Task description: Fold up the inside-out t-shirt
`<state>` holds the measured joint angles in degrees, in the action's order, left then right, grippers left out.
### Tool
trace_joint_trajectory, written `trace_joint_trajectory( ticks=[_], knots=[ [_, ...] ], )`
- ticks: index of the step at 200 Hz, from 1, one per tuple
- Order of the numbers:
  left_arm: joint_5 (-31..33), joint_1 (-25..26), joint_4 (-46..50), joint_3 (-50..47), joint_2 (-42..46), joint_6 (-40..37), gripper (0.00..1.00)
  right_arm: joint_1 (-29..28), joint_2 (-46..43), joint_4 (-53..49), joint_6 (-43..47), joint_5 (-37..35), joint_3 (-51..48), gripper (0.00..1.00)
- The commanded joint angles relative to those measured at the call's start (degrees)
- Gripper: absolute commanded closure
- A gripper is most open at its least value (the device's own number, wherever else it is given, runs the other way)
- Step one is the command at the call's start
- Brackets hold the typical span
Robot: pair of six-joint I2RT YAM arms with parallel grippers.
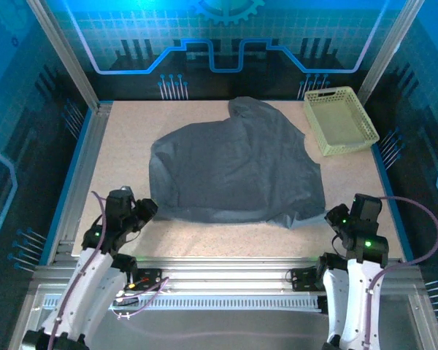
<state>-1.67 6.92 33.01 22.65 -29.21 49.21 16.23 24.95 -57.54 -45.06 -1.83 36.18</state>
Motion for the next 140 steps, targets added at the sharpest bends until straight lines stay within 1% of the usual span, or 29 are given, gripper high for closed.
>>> trace_joint_trajectory(
  ticks=[1,5,9,22,25,35,48,57,66,80,92,105,121,140],
  knots=[
    [5.40,0.16,9.04,0.35,5.22,5.34,0.51,0.78,-1.79,-4.91,-3.44,-6.35,4.75,0.50],
    [5.85,0.12,9.66,0.72,6.51,5.75,0.46,0.76,-1.90,-4.95,-3.39,-7.32,5.67,0.45],
    [6.43,0.18,10.14,1.20,7.66,5.95,0.45,0.74,-2.03,-4.89,-3.32,-8.01,6.57,0.41],
    [8.31,0.18,10.32,3.51,10.05,5.30,0.47,0.81,-1.96,-3.54,-2.09,-10.03,10.00,0.39],
    [8.87,0.14,10.19,4.25,10.13,5.10,0.47,0.75,-1.81,-2.86,-1.50,-10.18,10.69,0.37],
    [8.93,0.16,7.26,6.13,8.95,3.29,0.46,0.80,-0.96,0.47,1.35,-8.71,12.34,0.36],
    [5.43,0.27,2.64,9.24,2.36,0.10,0.46,0.76,1.17,2.86,3.51,-6.69,13.90,0.35],
    [1.70,0.78,-0.27,11.35,-3.70,-1.38,0.47,0.73,3.11,6.26,6.37,-2.41,13.89,0.35],
    [-1.32,2.05,-2.73,13.34,-10.03,-2.79,0.47,0.51,5.64,7.51,7.41,1.33,13.83,0.35],
    [-1.42,6.16,-5.39,15.56,-18.22,-3.43,0.47,-1.07,10.30,11.30,9.48,8.76,13.47,0.37],
    [-0.56,9.99,-7.84,16.80,-24.24,-3.89,0.46,-5.43,14.54,13.26,10.25,9.69,11.61,0.37],
    [0.57,13.12,-10.20,17.59,-30.00,-3.77,0.45,-11.81,18.62,14.50,10.67,6.32,10.07,0.36],
    [0.54,14.81,-13.00,18.49,-36.09,-3.41,0.45,-19.58,24.32,17.47,10.92,2.83,8.44,0.36],
    [-0.95,15.39,-15.34,19.82,-43.71,-3.49,0.41,-25.97,32.43,21.72,10.72,1.72,7.97,0.36]
  ],
)
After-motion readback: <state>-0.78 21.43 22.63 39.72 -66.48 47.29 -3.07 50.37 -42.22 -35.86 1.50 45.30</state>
